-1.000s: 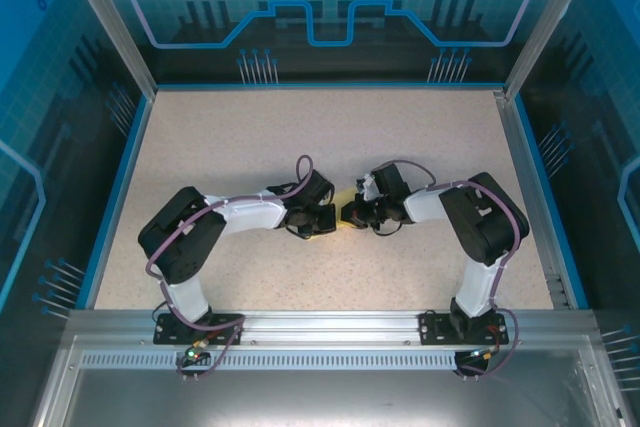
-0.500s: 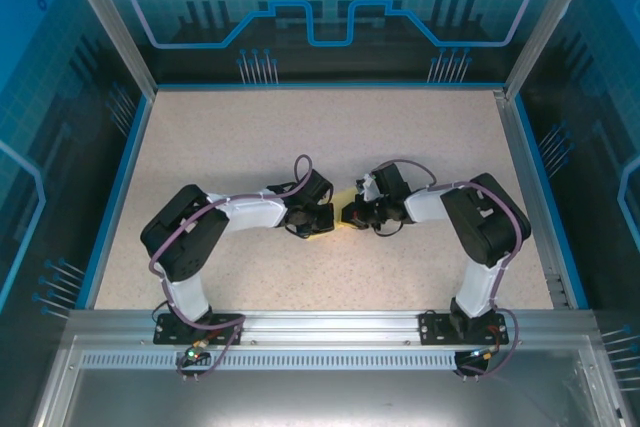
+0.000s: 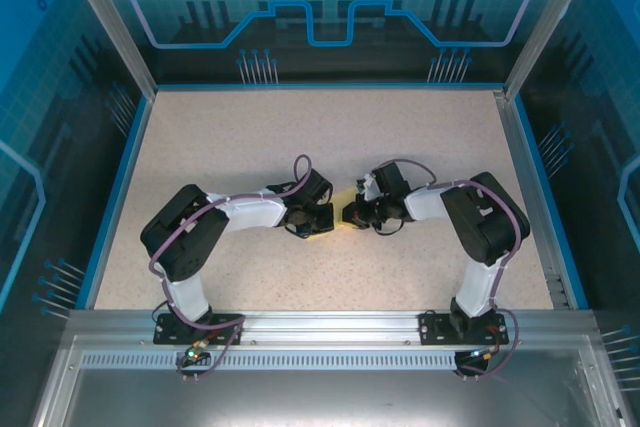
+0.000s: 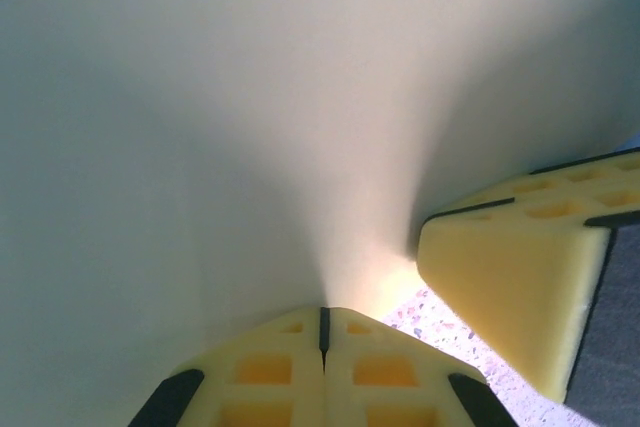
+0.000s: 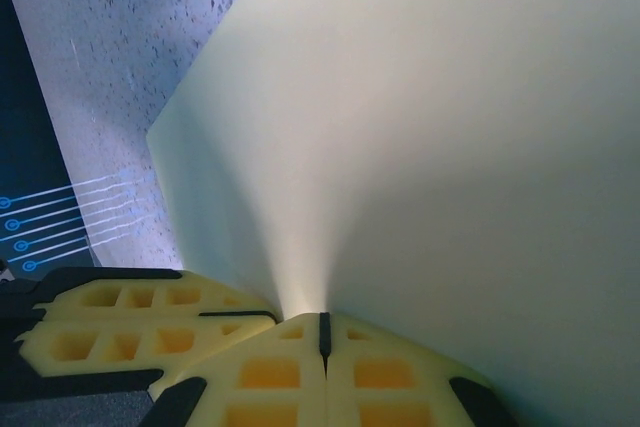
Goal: Fold a paper plane with a square sheet of paper (pick it up from the middle)
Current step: First fold in half a square sheet of paper at the center of the table.
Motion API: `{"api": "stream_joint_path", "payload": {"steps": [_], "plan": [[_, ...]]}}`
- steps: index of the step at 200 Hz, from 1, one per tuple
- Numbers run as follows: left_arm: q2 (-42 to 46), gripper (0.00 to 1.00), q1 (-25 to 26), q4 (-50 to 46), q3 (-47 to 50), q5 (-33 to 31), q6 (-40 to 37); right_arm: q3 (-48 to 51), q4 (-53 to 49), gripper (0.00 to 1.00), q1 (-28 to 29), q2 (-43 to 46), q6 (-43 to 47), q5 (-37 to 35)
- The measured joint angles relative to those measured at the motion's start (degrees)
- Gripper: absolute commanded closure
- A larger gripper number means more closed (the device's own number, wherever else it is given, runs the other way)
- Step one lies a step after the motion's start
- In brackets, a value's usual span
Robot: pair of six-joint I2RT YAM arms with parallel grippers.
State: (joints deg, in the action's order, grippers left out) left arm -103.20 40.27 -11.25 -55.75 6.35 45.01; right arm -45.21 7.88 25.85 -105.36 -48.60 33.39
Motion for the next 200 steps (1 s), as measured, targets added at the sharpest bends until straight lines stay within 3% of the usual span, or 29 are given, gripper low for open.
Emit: {"api": "stream_joint_path", "payload": {"steps": [82,123,151,173,200], "plan": [[0.0,1.0,0.0,-0.04,0.09,0.11,0.04,3.02,-1.18,0.99,-11.61,2.29,3.54,1.29],[0.0,1.0,0.0,-0.02,0.09,0.17,0.04,4.83,-5.27,0.99,-17.03,6.71,6.64,-2.34],[0.02,1.0,-0.07,0.02,0.0,0.72,0.0,4.76,-9.07,0.98,-17.44,11.98,8.22,-5.18],[0.28,0.86,-0.11,-1.42,-0.55,1.62,-0.13,3.67,-13.25,0.97,-15.23,17.42,8.85,-8.87],[3.13,0.69,-0.22,-4.57,-2.16,2.54,-0.26,0.83,-18.47,0.86,-7.8,21.03,8.31,-15.87]]}}
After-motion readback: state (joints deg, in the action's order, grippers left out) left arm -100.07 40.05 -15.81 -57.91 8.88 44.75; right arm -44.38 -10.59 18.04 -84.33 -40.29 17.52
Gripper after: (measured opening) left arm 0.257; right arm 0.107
